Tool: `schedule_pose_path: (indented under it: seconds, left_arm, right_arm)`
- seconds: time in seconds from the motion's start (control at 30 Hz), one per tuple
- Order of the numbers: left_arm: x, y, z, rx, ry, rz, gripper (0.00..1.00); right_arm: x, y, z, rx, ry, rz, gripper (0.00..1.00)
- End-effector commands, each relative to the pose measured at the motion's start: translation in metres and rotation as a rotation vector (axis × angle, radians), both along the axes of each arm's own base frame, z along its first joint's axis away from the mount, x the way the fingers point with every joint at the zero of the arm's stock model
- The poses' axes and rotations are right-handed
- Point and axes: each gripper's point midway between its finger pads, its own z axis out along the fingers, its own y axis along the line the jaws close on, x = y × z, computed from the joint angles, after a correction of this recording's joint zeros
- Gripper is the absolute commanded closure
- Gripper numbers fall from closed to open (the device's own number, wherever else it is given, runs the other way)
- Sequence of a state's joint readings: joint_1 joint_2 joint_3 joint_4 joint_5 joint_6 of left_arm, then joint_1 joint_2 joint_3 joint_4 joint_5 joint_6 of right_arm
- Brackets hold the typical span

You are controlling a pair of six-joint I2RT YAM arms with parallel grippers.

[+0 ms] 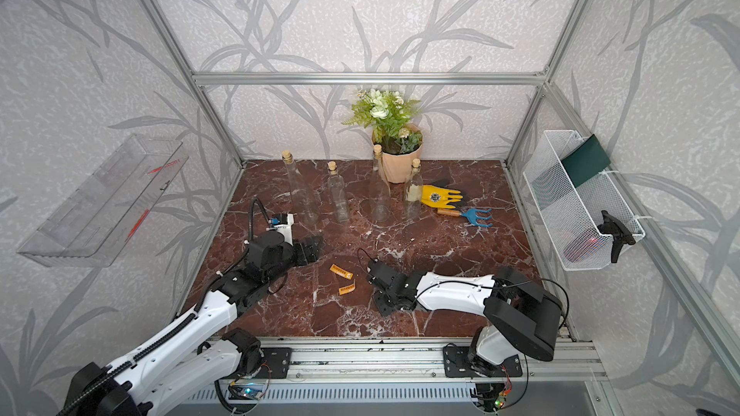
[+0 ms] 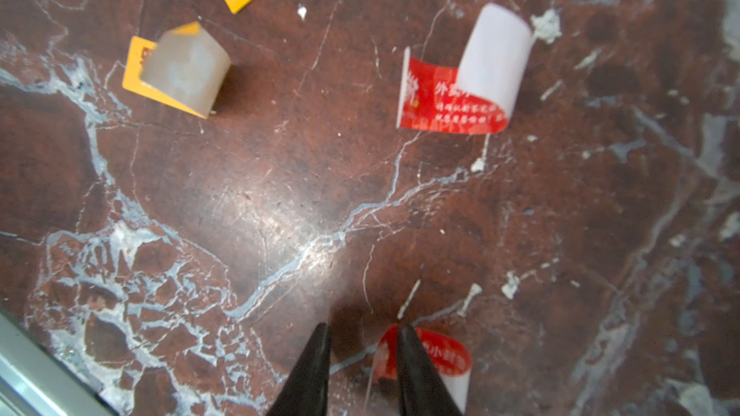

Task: Remove the label from the bottle
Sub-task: Place the label at the center of the board.

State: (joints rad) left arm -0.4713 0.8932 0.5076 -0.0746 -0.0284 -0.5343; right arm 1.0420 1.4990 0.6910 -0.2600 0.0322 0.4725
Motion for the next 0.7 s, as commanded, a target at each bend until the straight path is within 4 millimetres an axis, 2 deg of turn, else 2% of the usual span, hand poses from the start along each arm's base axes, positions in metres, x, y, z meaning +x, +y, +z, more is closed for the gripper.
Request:
schedule_pose_path:
  seconds: [0.0, 0.43, 0.67]
  left_arm:
    - [0.000, 0.002, 0.002, -0.003, -0.017, 0.014, 0.14]
    - [0.000, 0.002, 0.000, -0.002, -0.015, 0.013, 0.14]
    - [0.000, 0.002, 0.001, -0.003, -0.016, 0.013, 0.14]
  right_arm:
    - [-0.006, -0.001, -0.007, -0.026, 0.034, 0.002, 0.69]
    - [-0.001, -0.002, 0.006, -0.028, -0.004, 0.006, 0.69]
    - [0.004, -0.001, 0.022, -0.027, -0.040, 0.016, 0.69]
